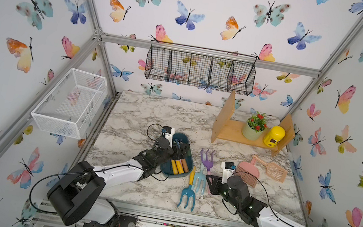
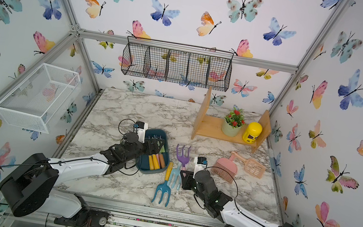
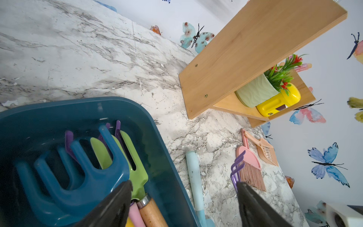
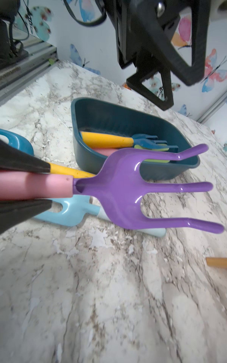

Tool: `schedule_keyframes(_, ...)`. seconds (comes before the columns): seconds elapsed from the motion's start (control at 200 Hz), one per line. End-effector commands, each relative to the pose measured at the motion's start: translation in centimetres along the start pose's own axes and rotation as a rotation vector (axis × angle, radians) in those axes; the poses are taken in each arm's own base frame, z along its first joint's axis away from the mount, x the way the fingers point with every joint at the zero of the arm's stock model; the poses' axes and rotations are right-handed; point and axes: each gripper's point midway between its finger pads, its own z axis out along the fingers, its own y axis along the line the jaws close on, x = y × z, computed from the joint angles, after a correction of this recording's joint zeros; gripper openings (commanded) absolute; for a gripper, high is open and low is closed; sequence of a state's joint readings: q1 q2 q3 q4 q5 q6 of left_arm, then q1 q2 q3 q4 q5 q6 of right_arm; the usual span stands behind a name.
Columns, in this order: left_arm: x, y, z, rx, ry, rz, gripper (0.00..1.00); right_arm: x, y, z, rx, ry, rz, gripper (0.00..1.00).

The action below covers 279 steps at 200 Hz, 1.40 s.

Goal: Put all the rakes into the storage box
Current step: Place the rake in the storage box.

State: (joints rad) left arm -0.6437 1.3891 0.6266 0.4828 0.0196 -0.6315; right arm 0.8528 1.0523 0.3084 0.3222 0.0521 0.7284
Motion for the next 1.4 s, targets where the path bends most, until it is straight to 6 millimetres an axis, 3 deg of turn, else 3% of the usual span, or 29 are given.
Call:
schedule_keyframes(0.0,-0.5,-1.7,0.5,0.061,-0.002,0.007,0.86,-0.6,2.8,0.2,-0.119,0.006,-0.039,0.05)
schedule_keyframes(0.23,0.3,-1.9,1.1,0.079,0.022,-0.008,0.86,-0.7,3.9,1.0,-0.156,0.026,-0.041,0.05)
schedule_keyframes(0.556,2.4,-4.3,2.3,0.146,0.083,0.003,0.86,-3.0,5.2,2.5,-0.131,-0.004,-0.076,0.06)
schedule_keyframes(0.781,3.4,-4.3,3.0,0.155,0.102,-0.016,0.84,-4.1,7.0,3.6,-0.172,-0.002,-0.075,0.06)
schedule_keyframes(1.066,4.0,-3.8,3.5,0.147,0.11,-0.023,0.44,-3.8,8.0,4.0,-0.207,0.018,-0.074,0.06)
schedule_keyframes(1.231,3.9,-3.7,3.5,0.137,0.109,-0.02,0.01,-3.4,7.8,4.2,-0.191,0.023,-0.076,0.06)
schedule_keyframes(1.327,3.9,-3.6,3.5,0.131,0.109,-0.017,0.0,-3.6,7.6,4.1,-0.179,0.019,-0.077,0.12)
schedule_keyframes(1.392,3.7,-3.5,3.4,0.127,0.102,-0.022,0.0,-3.8,7.5,3.9,-0.167,0.011,-0.072,0.3)
